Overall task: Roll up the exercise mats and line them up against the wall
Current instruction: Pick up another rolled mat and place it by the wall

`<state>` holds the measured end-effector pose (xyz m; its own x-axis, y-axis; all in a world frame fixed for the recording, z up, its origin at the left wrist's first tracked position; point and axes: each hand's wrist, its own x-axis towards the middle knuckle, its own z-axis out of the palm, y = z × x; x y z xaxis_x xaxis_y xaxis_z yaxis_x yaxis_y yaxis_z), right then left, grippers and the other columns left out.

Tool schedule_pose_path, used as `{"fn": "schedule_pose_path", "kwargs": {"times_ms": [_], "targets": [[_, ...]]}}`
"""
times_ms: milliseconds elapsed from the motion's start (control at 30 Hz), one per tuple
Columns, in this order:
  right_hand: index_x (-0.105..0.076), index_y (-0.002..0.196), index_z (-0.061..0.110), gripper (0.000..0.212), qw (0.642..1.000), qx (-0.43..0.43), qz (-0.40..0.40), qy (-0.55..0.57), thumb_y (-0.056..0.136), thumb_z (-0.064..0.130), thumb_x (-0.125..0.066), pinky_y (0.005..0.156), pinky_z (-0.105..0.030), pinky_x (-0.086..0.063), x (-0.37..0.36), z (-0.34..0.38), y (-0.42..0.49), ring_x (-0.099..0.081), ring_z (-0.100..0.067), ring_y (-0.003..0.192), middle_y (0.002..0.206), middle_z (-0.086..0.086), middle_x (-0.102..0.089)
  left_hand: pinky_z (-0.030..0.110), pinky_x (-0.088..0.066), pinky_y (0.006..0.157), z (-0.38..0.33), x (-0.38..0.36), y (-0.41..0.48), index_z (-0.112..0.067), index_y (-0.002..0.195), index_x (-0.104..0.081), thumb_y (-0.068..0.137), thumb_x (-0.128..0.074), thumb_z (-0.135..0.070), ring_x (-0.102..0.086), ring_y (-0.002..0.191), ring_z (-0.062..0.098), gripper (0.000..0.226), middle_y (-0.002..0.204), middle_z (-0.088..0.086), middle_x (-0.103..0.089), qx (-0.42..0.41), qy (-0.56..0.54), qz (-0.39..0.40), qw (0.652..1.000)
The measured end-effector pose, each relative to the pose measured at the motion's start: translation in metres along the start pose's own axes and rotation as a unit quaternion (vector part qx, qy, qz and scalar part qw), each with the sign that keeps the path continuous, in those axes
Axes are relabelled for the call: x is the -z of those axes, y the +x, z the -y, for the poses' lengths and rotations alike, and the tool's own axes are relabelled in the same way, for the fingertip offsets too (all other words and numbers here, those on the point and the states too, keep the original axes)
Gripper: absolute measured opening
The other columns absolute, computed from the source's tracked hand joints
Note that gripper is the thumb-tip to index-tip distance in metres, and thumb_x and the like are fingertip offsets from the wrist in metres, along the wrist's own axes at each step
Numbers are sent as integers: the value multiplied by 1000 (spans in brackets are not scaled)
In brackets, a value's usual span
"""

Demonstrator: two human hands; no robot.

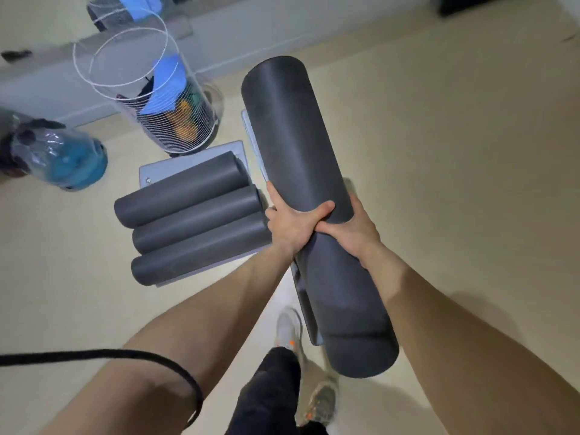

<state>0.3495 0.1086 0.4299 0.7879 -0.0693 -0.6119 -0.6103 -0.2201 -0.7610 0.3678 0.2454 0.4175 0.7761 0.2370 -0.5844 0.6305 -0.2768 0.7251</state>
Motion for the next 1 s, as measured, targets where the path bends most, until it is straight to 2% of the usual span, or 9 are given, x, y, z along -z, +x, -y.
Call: {"fn": "schedule_pose_path", "kwargs": {"times_ms": [100,267,333,400,633,733,900,1000], "targets": [[-37,117,61,75,999,10,-33,11,71,36,-91,67,-15,-45,56,44,46,-59,10,88,102,33,-61,54,-39,116,-72,-42,38,-50,157,10,51,-85,-71,-43,136,35,144,143,11,-36,-30,1,20,999],[-49,120,53,71,996,24,-86,27,64,46,-92,80,-20,-51,149,108,136,-64,5,95,103,32,-65,48,-39,115,-190,-118,109,-45,159,7,62,-90,-63,-42,137,36,139,144,13,-35,-71,8,56,996],[-53,124,51,79,994,24,-98,33,55,53,-91,91,-31,-57,186,127,174,-69,-4,102,109,27,-70,48,-39,115,-233,-152,134,-46,159,8,63,-90,-62,-43,136,35,138,145,13,-35,-78,16,63,995],[-55,124,51,82,992,24,-113,43,51,56,-90,96,-38,-57,226,145,211,-70,-7,105,112,25,-71,50,-41,114,-275,-187,159,-48,158,7,61,-89,-64,-44,135,35,138,145,13,-35,-82,25,72,994],[-54,120,49,79,990,11,-129,52,48,57,-85,100,-37,-55,378,198,346,-68,-7,105,110,26,-69,51,-41,115,-409,-325,250,-48,158,8,57,-88,-68,-44,134,35,141,143,11,-35,-84,47,90,991],[-55,126,46,85,990,8,-127,58,47,55,-85,101,-36,-54,442,217,411,-67,-6,107,114,25,-69,50,-40,115,-461,-389,295,-44,159,9,59,-89,-67,-43,135,35,141,145,11,-35,-78,49,96,991],[-55,122,42,70,992,0,-117,47,61,36,-90,99,-30,-51,540,251,522,-66,-10,110,112,25,-66,53,-40,114,-543,-487,373,-45,158,9,53,-82,-74,-43,135,38,143,145,12,-36,-54,53,91,993],[-56,127,39,85,993,-13,-116,19,47,51,-83,100,-33,-52,597,271,594,-66,-11,111,117,20,-68,56,-41,113,-588,-545,426,-45,158,9,52,-80,-76,-44,133,39,142,143,12,-36,-35,50,90,994]]}}
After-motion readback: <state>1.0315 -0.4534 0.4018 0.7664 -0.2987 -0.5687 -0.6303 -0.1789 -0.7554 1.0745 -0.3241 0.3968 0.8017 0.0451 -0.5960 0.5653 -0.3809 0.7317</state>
